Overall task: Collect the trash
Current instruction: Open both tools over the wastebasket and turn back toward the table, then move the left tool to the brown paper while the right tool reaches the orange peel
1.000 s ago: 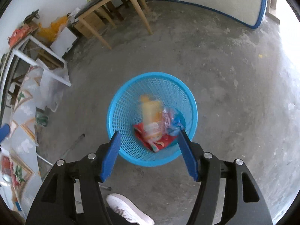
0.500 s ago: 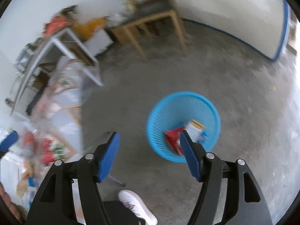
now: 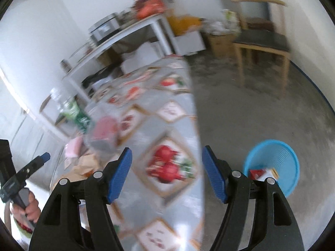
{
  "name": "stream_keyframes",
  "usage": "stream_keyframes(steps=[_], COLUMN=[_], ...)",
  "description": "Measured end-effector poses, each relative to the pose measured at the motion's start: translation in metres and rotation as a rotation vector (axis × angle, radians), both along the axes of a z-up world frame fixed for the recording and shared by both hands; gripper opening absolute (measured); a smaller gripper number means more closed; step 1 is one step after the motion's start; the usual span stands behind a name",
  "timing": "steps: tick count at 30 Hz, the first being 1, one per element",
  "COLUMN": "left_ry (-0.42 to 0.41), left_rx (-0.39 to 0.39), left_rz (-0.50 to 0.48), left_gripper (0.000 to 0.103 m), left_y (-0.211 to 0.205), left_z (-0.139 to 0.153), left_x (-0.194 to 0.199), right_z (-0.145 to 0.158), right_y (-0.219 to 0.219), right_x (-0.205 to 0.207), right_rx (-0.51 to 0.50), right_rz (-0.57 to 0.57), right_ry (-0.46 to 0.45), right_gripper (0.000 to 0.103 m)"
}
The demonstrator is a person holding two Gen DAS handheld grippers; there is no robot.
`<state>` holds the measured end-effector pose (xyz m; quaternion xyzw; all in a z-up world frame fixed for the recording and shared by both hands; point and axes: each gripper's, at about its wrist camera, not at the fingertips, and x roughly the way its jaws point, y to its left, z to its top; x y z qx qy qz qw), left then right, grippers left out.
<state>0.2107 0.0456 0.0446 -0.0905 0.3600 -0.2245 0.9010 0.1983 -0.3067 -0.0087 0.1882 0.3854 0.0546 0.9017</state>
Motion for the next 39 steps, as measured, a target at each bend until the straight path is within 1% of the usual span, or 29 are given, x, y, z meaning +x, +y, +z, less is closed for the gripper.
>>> stream_keyframes(steps=[2, 5, 7, 11, 14, 16, 18, 21, 24, 27, 31, 34, 36, 39], left_ry=[0.017, 0.05, 0.058, 0.079, 0.102, 0.114, 0.123, 0.138, 0.15, 0.166, 0.192, 0.198, 0.199, 0.205], left_rx=[-0.02, -0.026, -0.033, -0.037, -0.052, -0.059, -0.063, -0.064, -0.07, -0.077, -0.096, -0.09, -0.081, -0.056], left_rz=[0.067, 0.135, 0.151, 0.152, 0.127, 0.106, 0.093, 0.084, 0.085, 0.091, 0.09, 0.082, 0.072, 0.042], left_gripper=[0.083, 0.083, 0.083, 0.073, 0.067, 0.064, 0.059, 0.055, 0.052, 0.049, 0.048, 0.048, 0.048, 0.048], left_y=[0.037, 0.071, 0.084, 0.09, 0.091, 0.089, 0.089, 0.095, 0.103, 0.11, 0.114, 0.113, 0.112, 0.107], left_z=[-0.004, -0.015, -0.02, -0.033, -0.046, -0.053, -0.058, -0.063, -0.067, -0.074, -0.082, -0.084, -0.084, -0.083], left_x=[0.004, 0.012, 0.014, 0.018, 0.019, 0.022, 0.024, 0.028, 0.031, 0.034, 0.034, 0.032, 0.031, 0.028], right_z=[0.005, 0.009, 0.012, 0.012, 0.003, -0.007, -0.014, -0.022, -0.029, -0.042, -0.056, -0.061, -0.059, -0.053], right_y=[0.029, 0.064, 0.094, 0.135, 0.163, 0.173, 0.168, 0.149, 0.128, 0.111, 0.097, 0.091, 0.088, 0.083], right_x=[0.017, 0.037, 0.058, 0.094, 0.121, 0.135, 0.141, 0.139, 0.136, 0.134, 0.134, 0.133, 0.13, 0.126], right_rx=[0.003, -0.005, -0.025, -0.096, -0.139, -0.192, -0.208, -0.191, -0.17, -0.163, -0.144, -0.147, -0.161, -0.156], right_rz=[0.062, 0.12, 0.16, 0.187, 0.217, 0.215, 0.203, 0.156, 0.111, 0.065, 0.03, 0.001, -0.021, -0.031], right_ry=[-0.003, -0.001, -0.004, 0.001, 0.04, 0.063, 0.085, 0.105, 0.119, 0.156, 0.186, 0.185, 0.159, 0.125], right_gripper=[0.067, 0.067, 0.067, 0.067, 0.067, 0.067, 0.067, 0.067, 0.065, 0.06, 0.059, 0.059, 0.059, 0.059])
